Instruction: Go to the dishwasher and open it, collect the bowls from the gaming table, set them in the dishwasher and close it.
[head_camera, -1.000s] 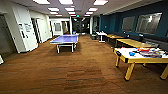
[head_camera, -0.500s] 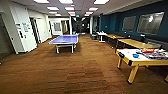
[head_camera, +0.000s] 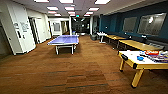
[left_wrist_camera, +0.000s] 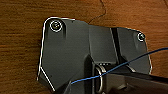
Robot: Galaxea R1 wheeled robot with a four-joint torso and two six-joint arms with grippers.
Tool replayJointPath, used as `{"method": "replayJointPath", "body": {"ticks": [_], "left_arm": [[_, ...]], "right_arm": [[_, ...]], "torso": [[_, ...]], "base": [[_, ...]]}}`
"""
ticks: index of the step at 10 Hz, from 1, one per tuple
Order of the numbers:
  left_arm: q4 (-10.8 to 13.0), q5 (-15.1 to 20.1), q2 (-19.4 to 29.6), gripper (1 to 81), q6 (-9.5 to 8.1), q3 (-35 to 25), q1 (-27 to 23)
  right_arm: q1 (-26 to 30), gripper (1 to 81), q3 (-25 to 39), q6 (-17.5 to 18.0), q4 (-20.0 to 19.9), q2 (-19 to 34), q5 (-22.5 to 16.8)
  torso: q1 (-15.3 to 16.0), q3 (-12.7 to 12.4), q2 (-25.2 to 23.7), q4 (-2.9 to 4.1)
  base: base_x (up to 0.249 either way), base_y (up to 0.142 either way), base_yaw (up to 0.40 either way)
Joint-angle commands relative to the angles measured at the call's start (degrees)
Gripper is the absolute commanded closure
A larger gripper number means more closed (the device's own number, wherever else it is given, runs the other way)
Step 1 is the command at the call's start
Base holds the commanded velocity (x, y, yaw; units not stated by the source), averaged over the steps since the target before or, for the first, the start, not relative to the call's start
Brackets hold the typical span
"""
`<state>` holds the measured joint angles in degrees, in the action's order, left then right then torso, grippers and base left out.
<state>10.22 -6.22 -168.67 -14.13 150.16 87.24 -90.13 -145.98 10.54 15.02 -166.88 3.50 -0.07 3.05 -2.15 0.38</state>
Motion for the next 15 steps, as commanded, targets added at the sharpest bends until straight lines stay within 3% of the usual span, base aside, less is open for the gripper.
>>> {"method": "replayJointPath", "body": {"ticks": [1, 15], "left_arm": [[-0.1, 2.4, 0.2, 1.0, 0.07, -0.2, -2.8], [0.1, 2.5, -0.1, 1.0, 0.24, -0.2, -2.8]], "right_arm": [[2.3, 1.0, 0.2, -0.1, 0.3, 0.6, -2.4], [2.3, 1.0, -0.1, -0.1, 0.3, 0.6, -2.4]], "torso": [[0.1, 0.0, 0.0, 0.0], [0.1, 0.0, 0.0, 0.0]], "base": [[0.236, 0.0, 0.0], [0.246, 0.0, 0.0]]}}
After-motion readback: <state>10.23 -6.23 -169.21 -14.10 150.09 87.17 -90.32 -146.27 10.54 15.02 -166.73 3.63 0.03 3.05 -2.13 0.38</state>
